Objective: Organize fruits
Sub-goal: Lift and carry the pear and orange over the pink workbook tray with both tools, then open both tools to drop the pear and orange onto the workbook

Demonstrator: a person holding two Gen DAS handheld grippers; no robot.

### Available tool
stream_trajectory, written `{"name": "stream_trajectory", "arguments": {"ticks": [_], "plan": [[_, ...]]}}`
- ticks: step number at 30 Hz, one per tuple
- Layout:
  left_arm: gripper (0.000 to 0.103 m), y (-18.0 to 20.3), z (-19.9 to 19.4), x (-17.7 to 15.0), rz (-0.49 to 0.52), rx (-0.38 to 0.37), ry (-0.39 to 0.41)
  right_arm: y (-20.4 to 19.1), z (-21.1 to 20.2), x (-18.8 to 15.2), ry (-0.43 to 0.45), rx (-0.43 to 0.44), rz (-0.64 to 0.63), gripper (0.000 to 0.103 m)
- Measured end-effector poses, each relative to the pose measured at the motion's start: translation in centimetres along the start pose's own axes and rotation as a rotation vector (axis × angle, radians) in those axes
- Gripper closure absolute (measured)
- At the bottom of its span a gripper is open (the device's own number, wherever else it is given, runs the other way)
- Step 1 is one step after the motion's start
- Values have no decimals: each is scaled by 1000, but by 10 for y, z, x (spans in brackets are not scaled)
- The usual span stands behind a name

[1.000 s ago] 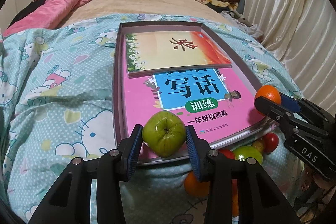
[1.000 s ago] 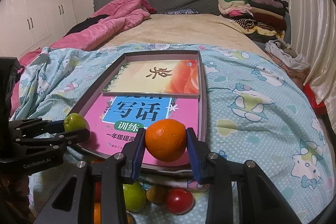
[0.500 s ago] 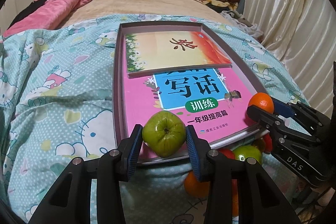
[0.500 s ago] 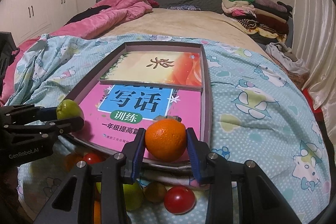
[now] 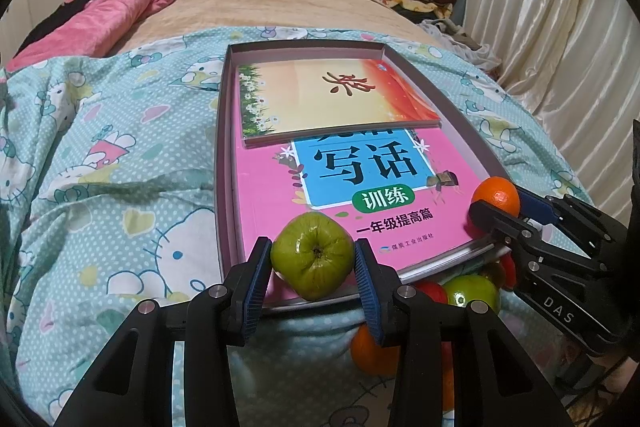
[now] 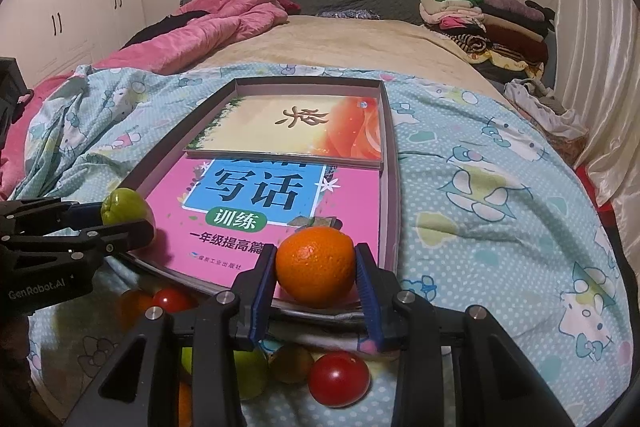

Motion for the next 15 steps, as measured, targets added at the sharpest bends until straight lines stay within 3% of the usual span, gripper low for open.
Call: {"name": "stream_trajectory", "arguments": {"ticks": [15], "plan": [[60,-2,-4,0,-20,-19,8,1,-5,0,6,50,53,60]]}}
Point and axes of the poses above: each gripper's, at about its wrist camera, not at the fingertips, and z roughly the way its jaws point, y to its right, x to its top, the point moved 1 cm from there along z, roughly the way its jaws point, and after that the axes turned 13 degrees about z, right-handed, at the moved point
